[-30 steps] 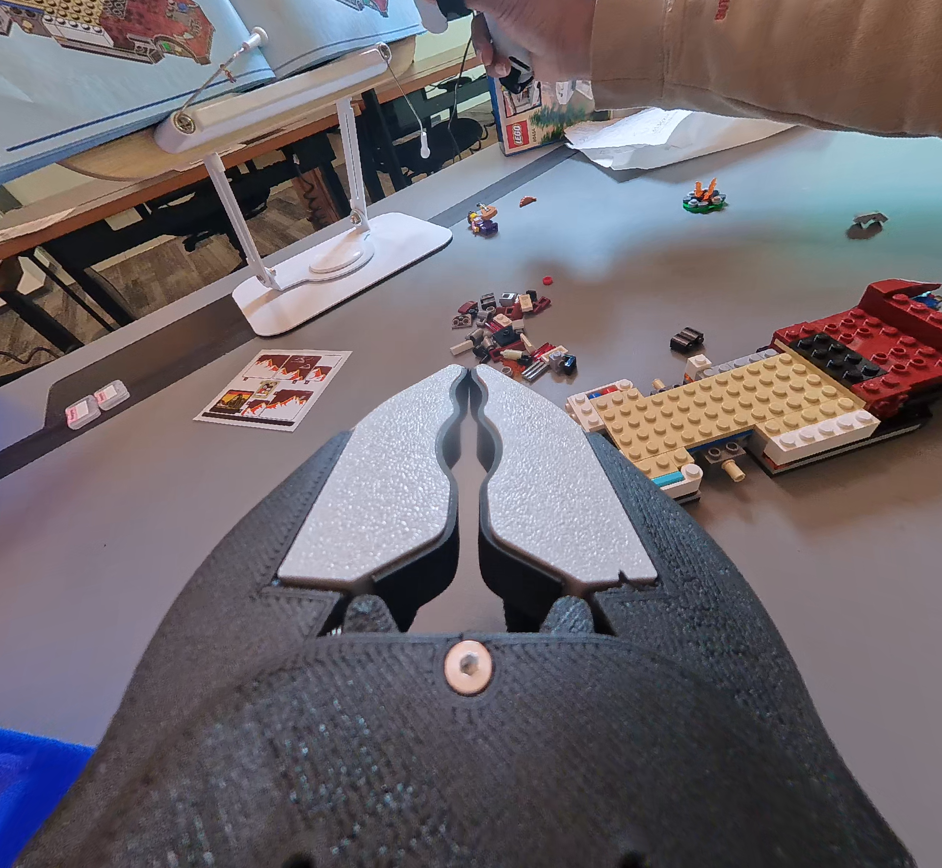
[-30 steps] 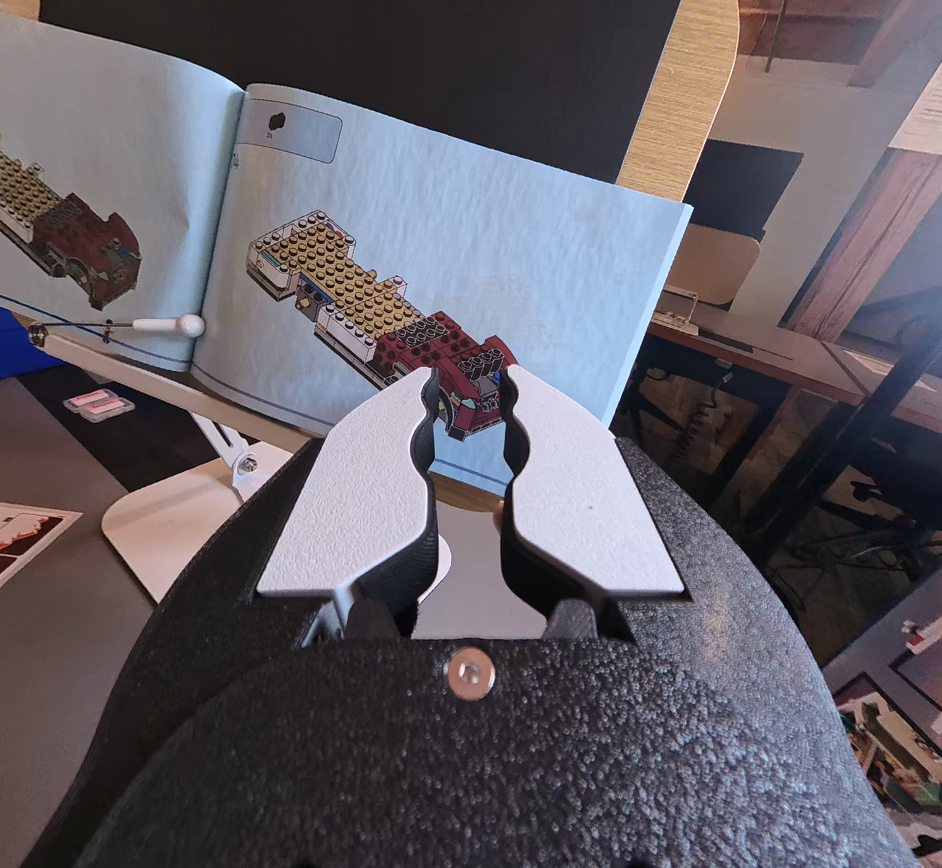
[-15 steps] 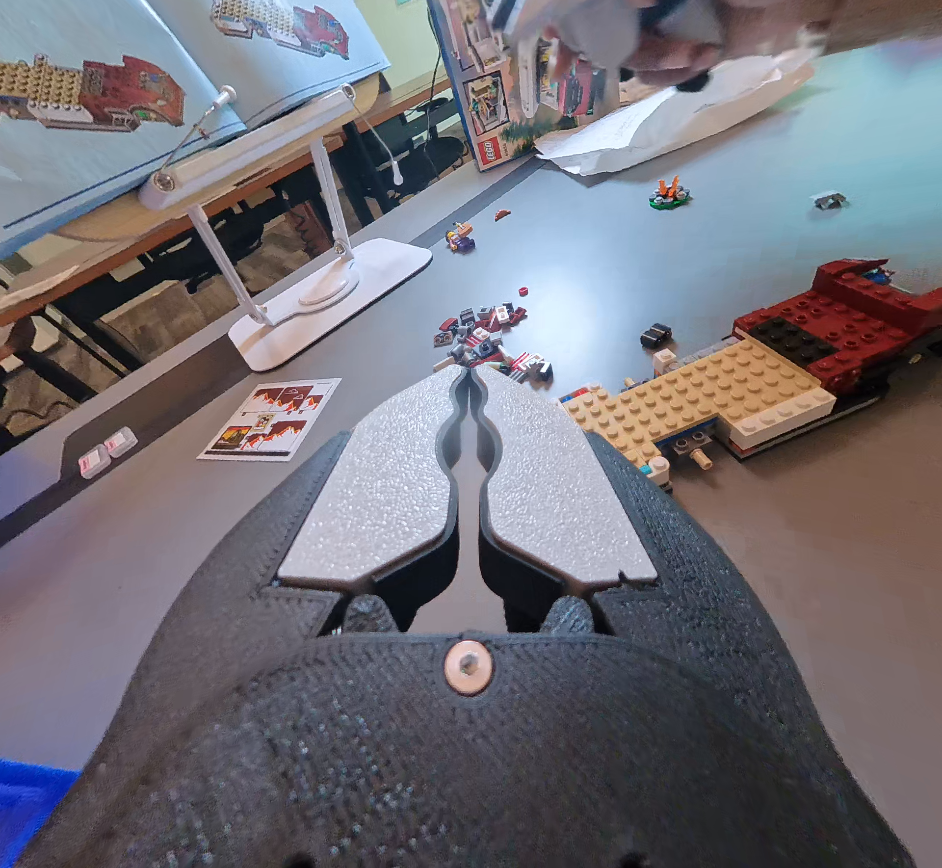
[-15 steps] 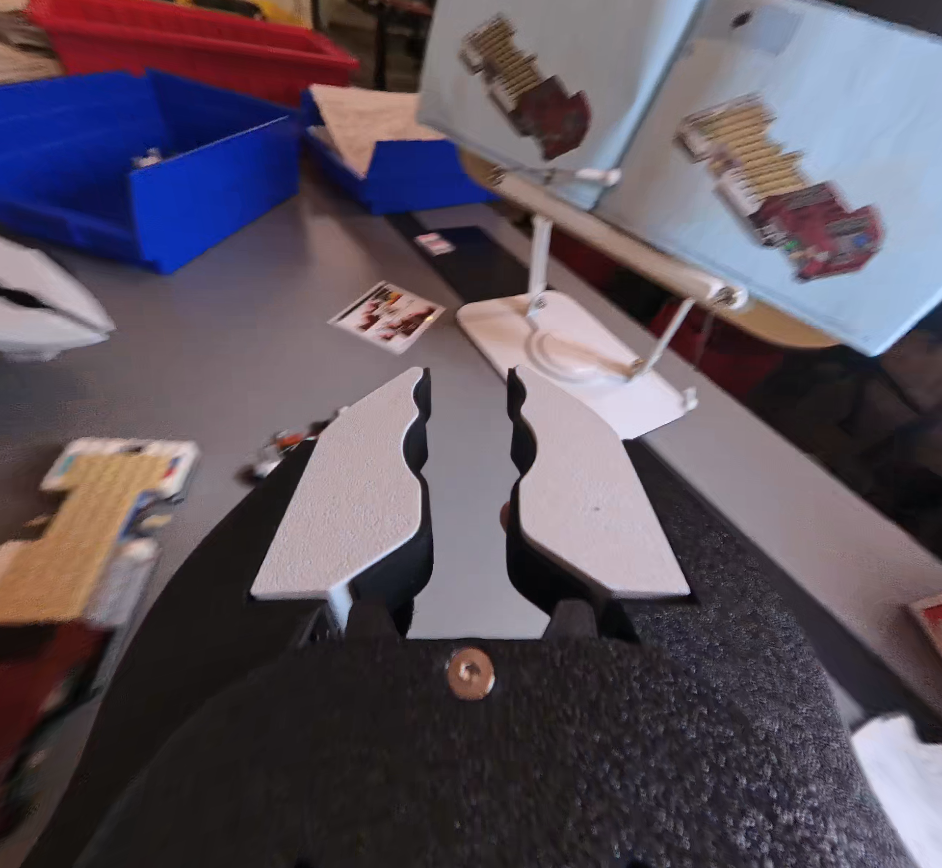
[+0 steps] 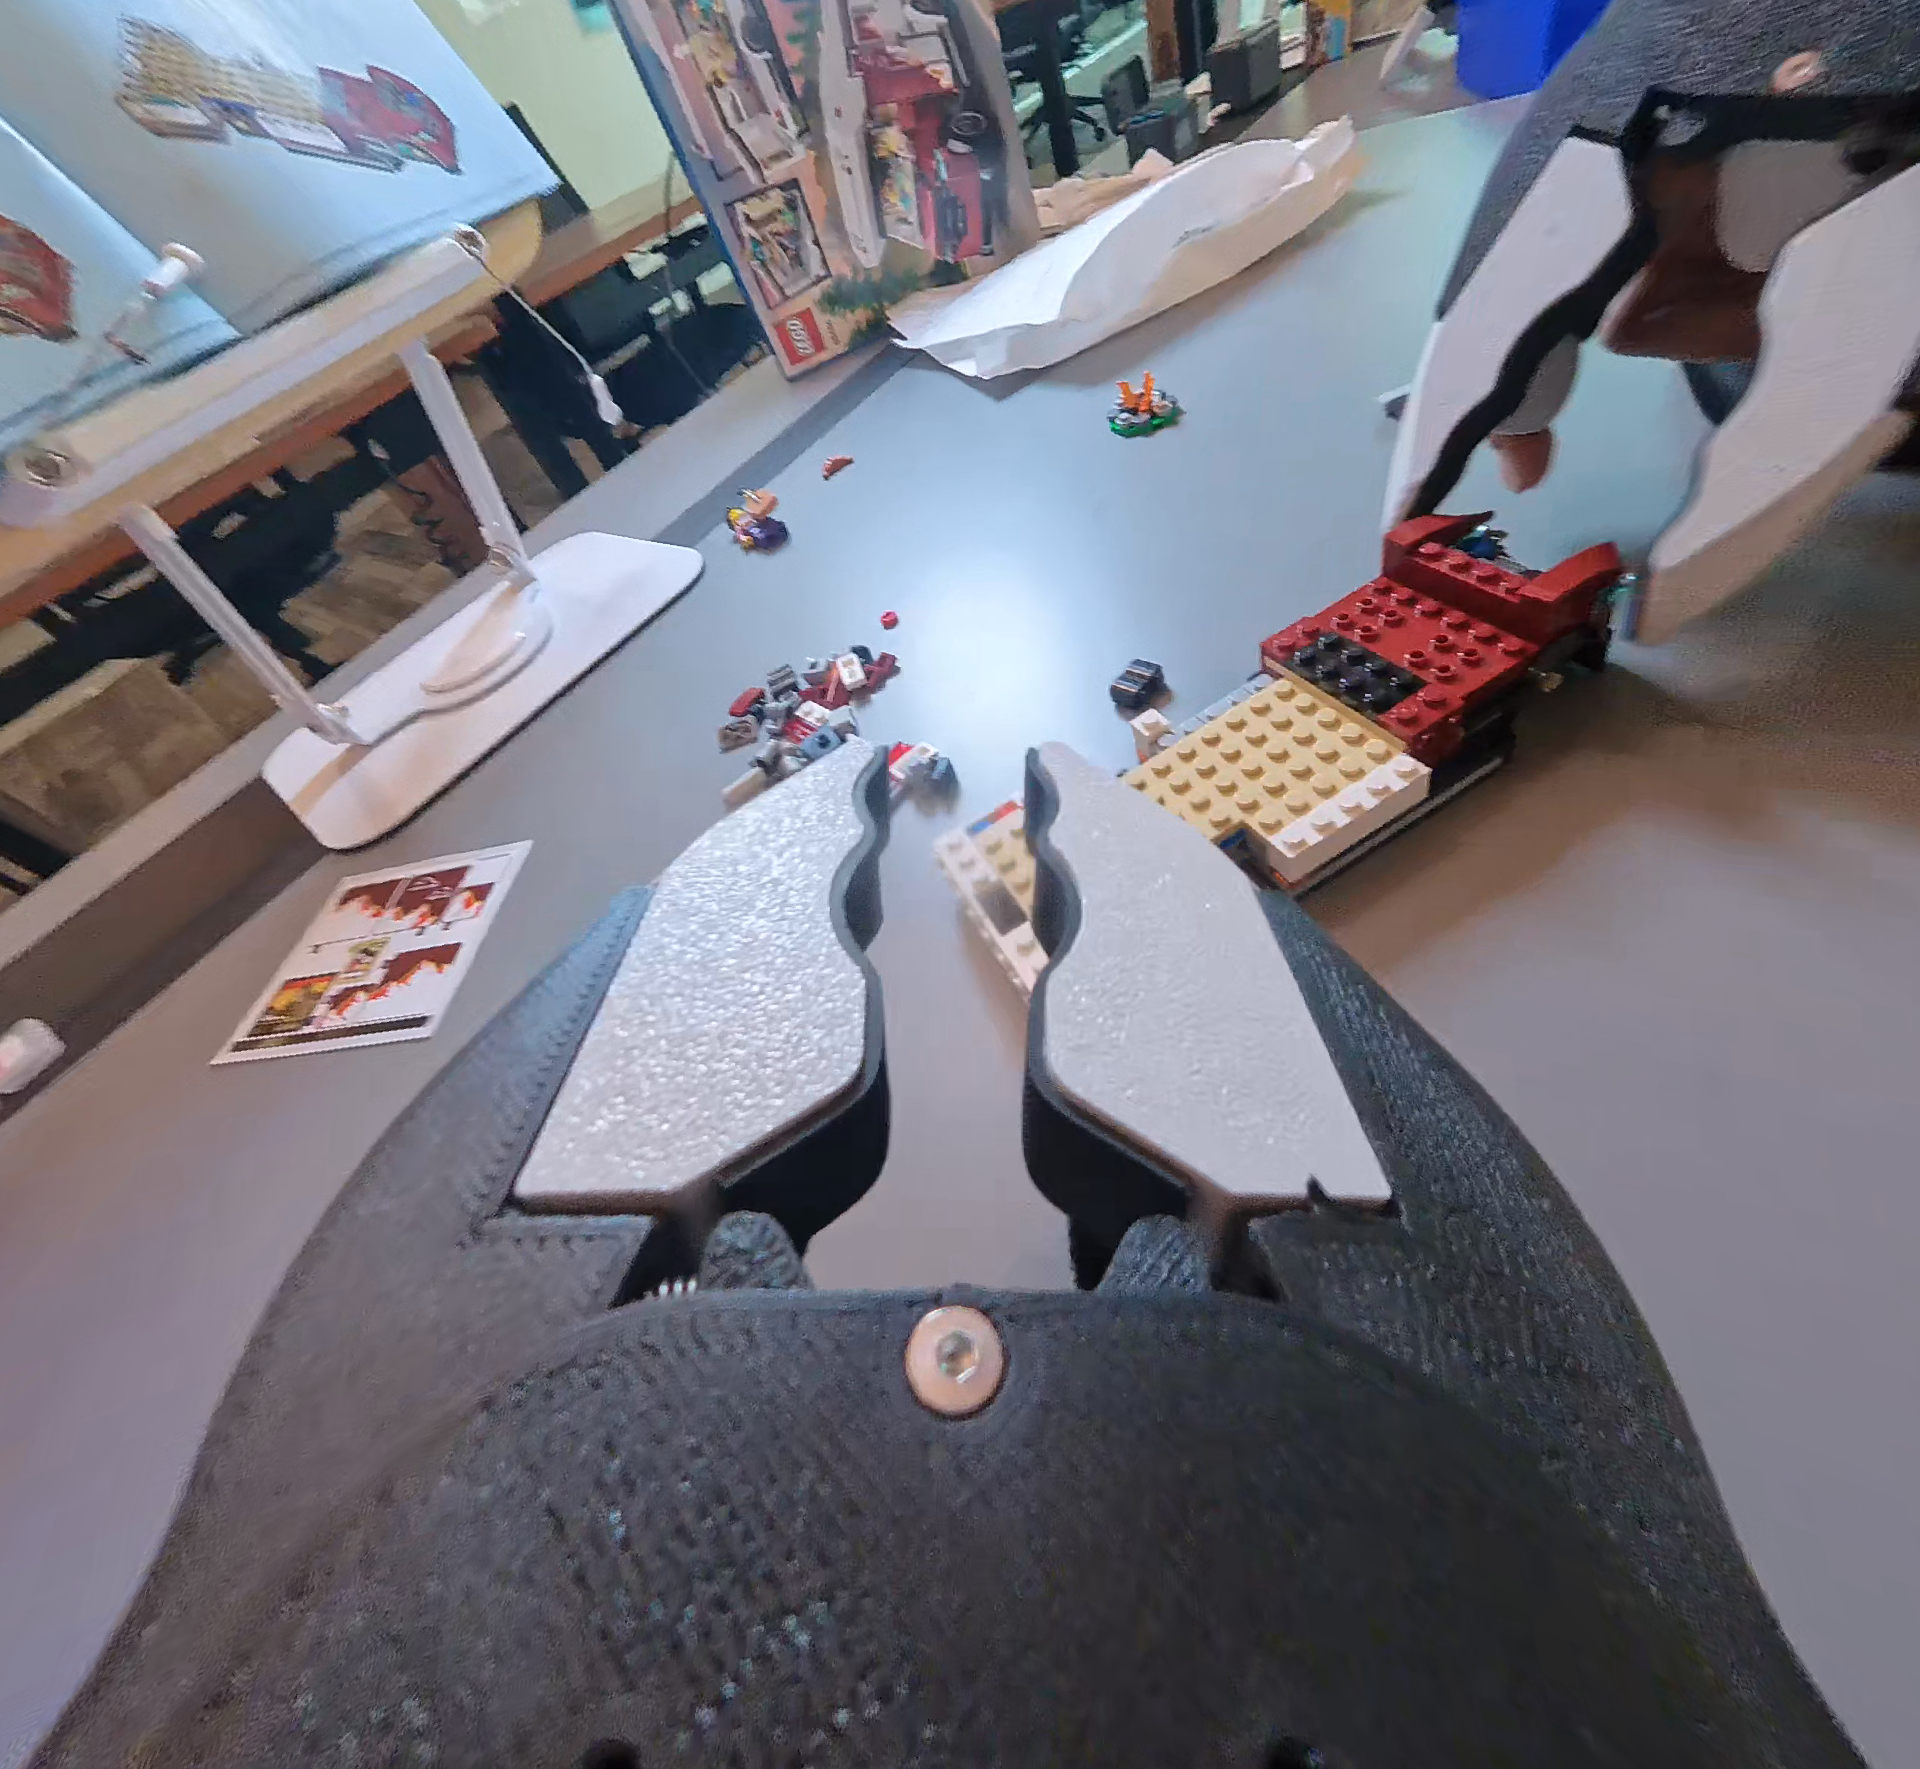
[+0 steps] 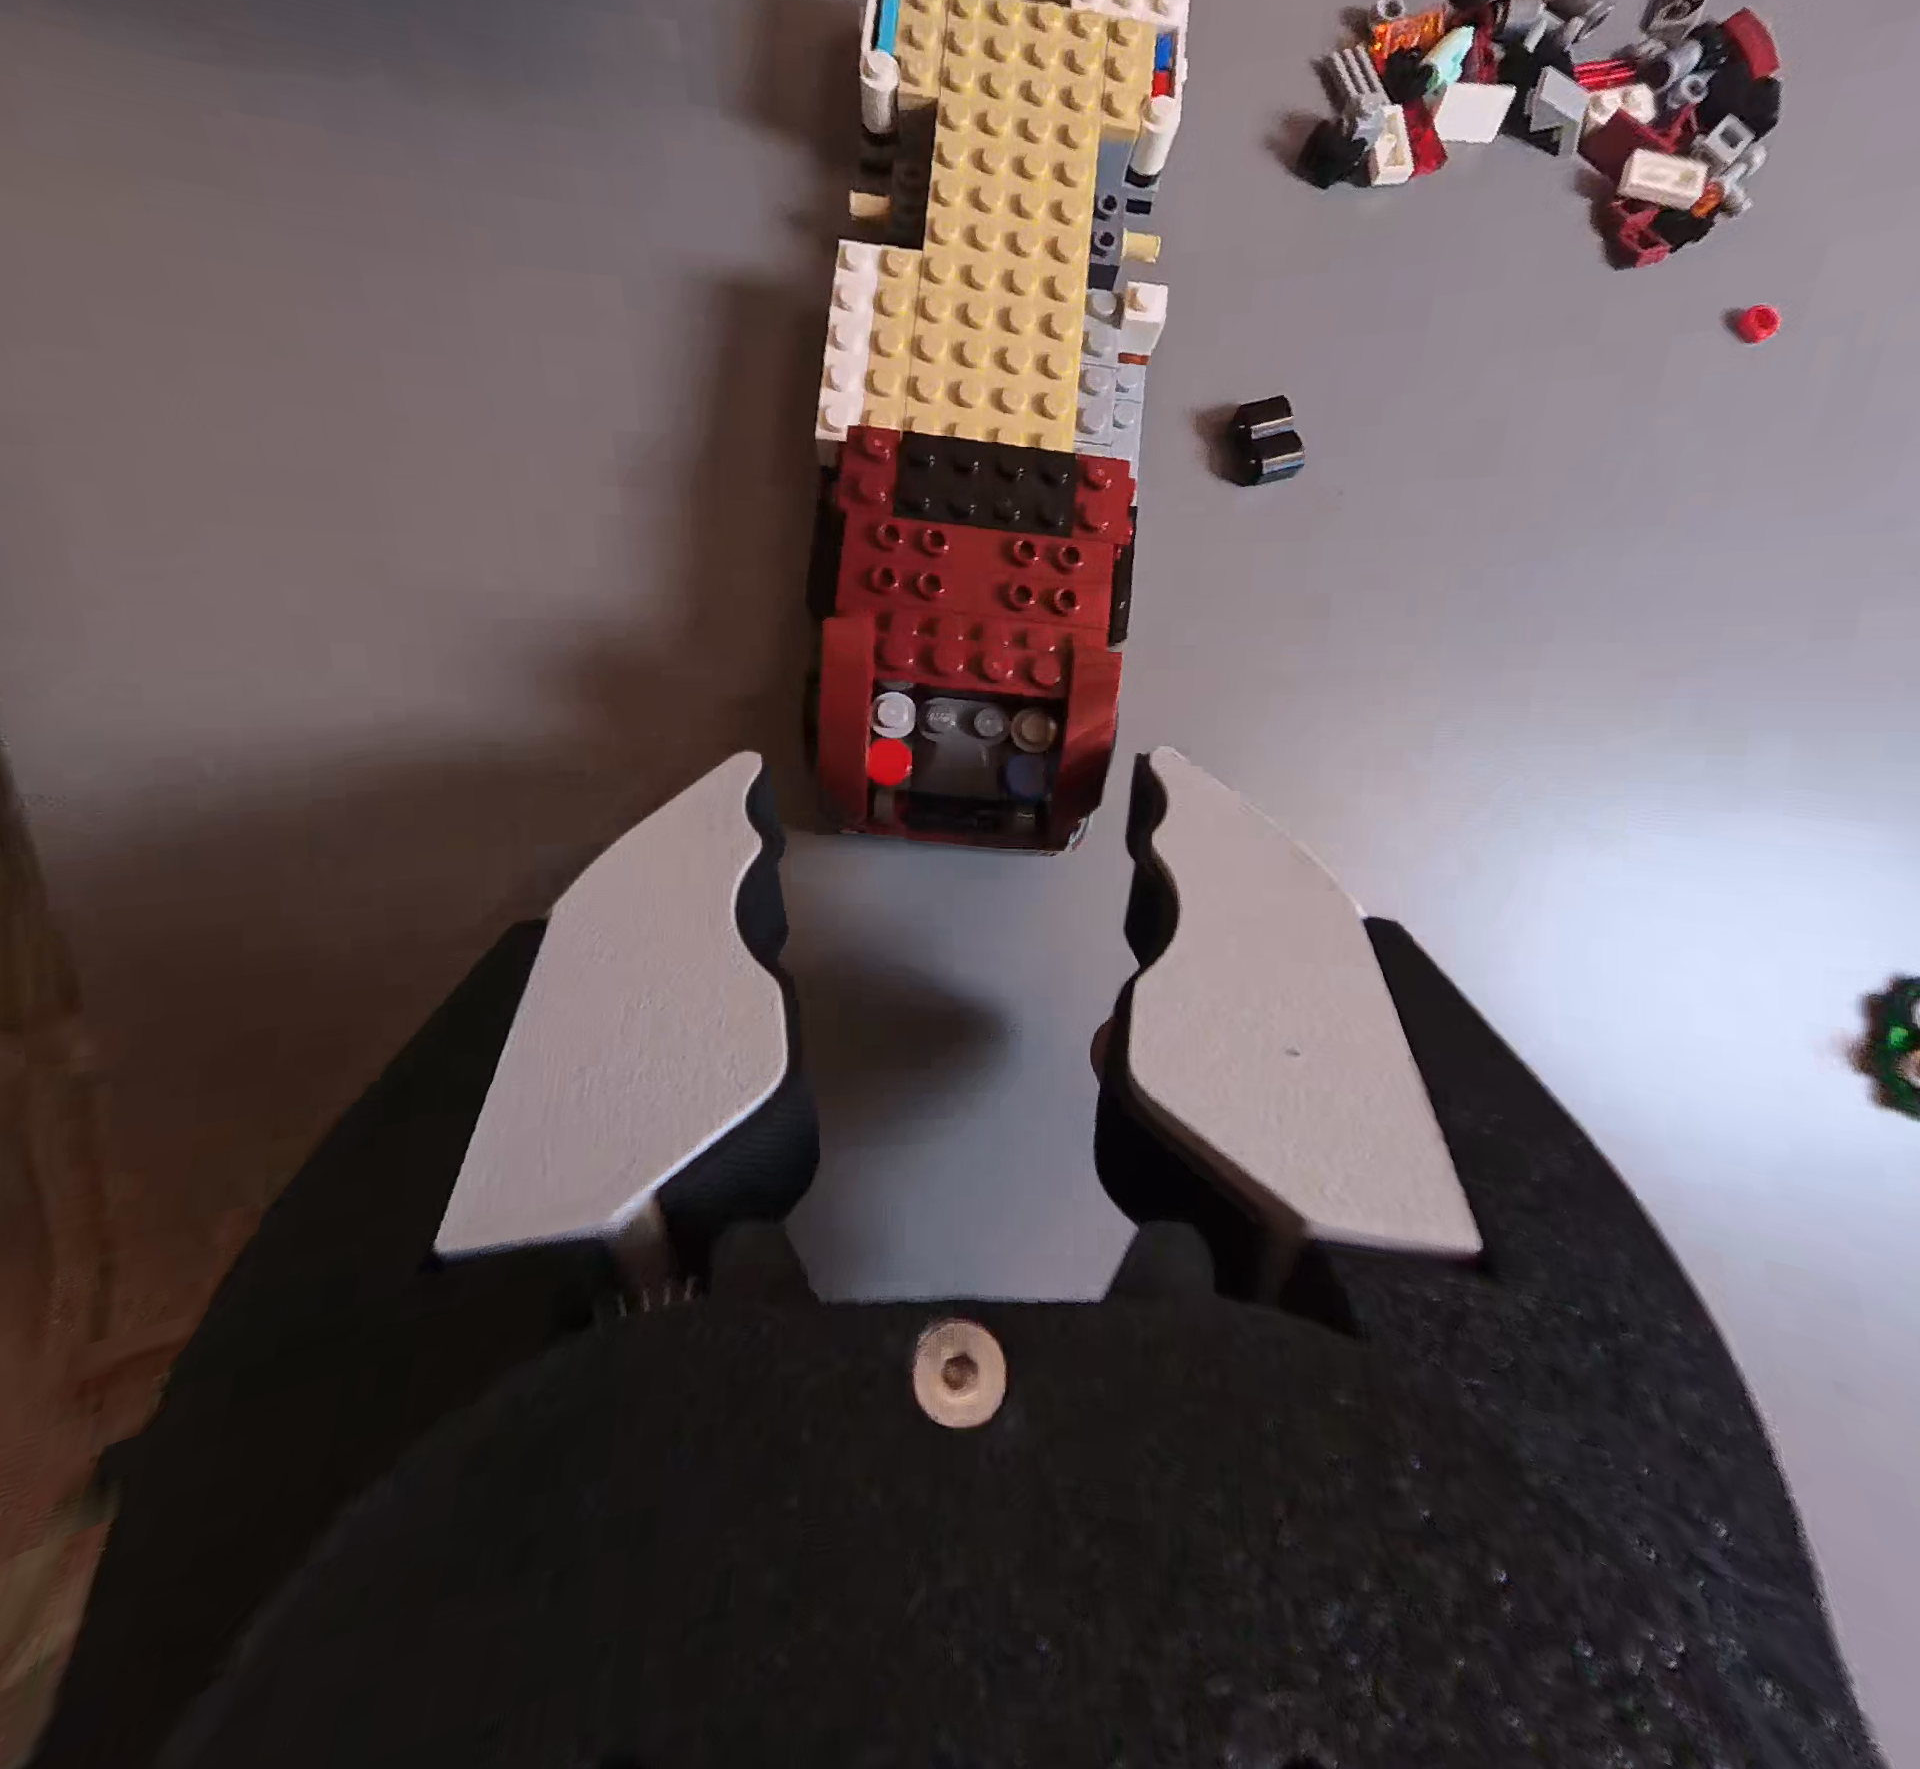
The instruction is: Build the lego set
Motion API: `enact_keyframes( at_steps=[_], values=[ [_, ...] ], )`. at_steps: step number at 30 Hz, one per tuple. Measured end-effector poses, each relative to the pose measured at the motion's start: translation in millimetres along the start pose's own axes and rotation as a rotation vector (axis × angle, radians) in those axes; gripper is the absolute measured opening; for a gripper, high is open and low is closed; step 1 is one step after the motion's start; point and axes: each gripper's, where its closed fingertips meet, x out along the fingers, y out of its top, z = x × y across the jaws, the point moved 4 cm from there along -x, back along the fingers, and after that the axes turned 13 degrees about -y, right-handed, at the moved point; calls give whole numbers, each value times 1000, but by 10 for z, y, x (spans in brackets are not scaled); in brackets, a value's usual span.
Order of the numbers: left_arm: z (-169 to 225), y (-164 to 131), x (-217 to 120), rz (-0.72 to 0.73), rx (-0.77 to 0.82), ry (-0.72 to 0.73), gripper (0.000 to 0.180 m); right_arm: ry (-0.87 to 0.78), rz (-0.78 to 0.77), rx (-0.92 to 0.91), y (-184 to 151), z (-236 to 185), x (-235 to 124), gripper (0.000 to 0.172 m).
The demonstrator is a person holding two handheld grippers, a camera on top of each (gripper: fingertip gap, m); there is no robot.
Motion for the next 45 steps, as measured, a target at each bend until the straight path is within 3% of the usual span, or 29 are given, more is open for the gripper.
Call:
enact_keyframes(
  at_steps=[2, 6, 12, 15, 18, 21, 29, 33, 36, 41, 43, 45],
  values=[
    [15, -18, 5, -13, -29, -32, 37, 19, -3, -124, 7, 68, 28, 54],
    [81, -105, 57, -79, -71, -122, 54, 114, 58, -405, 62, 274, 113, 54],
    [262, -370, 182, -247, -134, -262, 78, 302, 15, -436, 144, 436, 180, 59],
    [314, -464, 229, -312, -96, -278, 78, 368, 61, -311, 302, 549, 86, 60],
    [306, -452, 244, -304, -81, -276, 71, 283, 84, -241, 459, 744, 226, 45],
    [282, -462, 230, -304, -83, -270, 68, 233, 14, -265, 494, 825, 467, 35],
    [239, -471, 200, -305, -59, -242, 59, 323, -134, -383, 530, 625, 802, 27],
    [222, -429, 184, -280, -46, -226, 56, 318, -95, -405, 536, 608, 821, 12],
    [163, -300, 141, -199, -44, -183, 48, 451, 111, -149, 681, 607, 627, 12],
    [127, 20, 89, -41, 14, -102, 35, 841, 598, 674, 1072, 701, -97, 12],
    [158, 147, 92, 9, 49, -88, 29, 975, 704, 930, 1073, 700, -286, 12],
    [187, 278, 94, 60, 79, -79, 25, 1054, 763, 1077, 1021, 639, -378, 12]
  ],
)
